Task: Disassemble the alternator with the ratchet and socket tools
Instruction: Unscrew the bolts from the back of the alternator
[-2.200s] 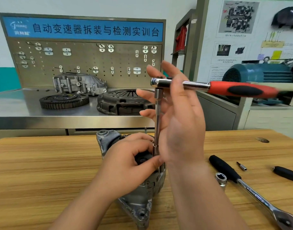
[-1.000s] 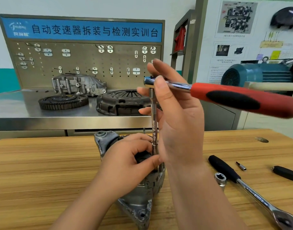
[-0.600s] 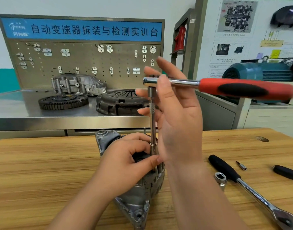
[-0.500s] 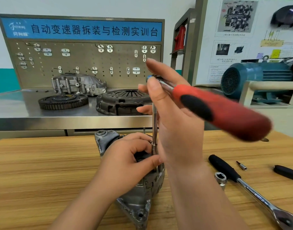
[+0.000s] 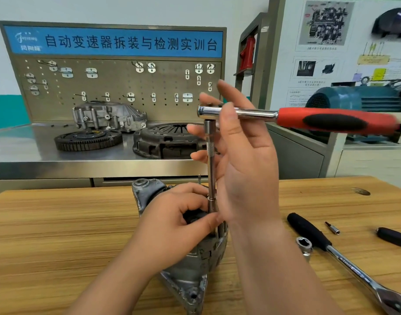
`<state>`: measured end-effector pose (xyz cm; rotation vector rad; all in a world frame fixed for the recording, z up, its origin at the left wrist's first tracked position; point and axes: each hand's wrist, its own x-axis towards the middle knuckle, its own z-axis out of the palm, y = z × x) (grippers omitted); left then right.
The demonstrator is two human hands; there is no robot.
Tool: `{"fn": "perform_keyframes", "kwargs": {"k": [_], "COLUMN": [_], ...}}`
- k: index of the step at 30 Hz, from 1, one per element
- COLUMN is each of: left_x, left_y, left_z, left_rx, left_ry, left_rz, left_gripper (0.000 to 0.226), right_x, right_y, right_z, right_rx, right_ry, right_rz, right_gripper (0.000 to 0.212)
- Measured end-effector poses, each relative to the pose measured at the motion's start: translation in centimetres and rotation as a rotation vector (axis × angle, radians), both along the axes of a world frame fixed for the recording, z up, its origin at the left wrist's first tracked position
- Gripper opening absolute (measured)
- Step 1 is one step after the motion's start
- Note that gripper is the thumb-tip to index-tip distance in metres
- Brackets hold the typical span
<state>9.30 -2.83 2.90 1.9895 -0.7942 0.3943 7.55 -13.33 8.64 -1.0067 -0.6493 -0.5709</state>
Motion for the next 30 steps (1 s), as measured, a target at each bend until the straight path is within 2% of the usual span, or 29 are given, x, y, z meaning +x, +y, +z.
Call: {"fn": "perform_keyframes", "kwargs": {"k": [3,9,14,18,22,24,30], "left_x": [-0.02,-0.16,-0.29,0.00,0.04,0.09,-0.13], "left_y": [-0.23,-0.37,-0.02,0.05,-0.17,-0.22,-0.10], "left_z": [-0.12,-0.21,0.04,0.12,-0.04,-0.21,-0.08], "left_rx": [0.013,0.018,-0.027,-0.017,0.006,0.016,-0.015], "left_ry": [-0.022,-0.056,-0.015,-0.008,-0.052,-0.075,-0.044], "left_rz": [0.041,0.072,-0.039,-0.027,0.035,0.062,0.011], "left_gripper": [0.018,0.029,0.040,0.032,0.025,0.018,0.043], "right_x": [-0.10,0.03,0.20,0.20,0.13,0.07,0.11], "right_y": [0.09,0.04,-0.34,-0.19,0.02,0.14,-0.41], "right_z": [0.02,0.03,-0.01,0.00,-0.02,-0.10,0.08], "right_rx": [-0.034,0.036,0.090,0.040,-0.082,-0.077,0.078], "right_ry": [-0.061,-0.021,0.047,0.001,-0.137,-0.128,0.018], "right_rz": [-0.067,0.045,0.085,-0.001,-0.154,-0.148,0.052], "right_gripper": [0.024,0.027,0.031,0.022,0.030,0.028,0.029]}}
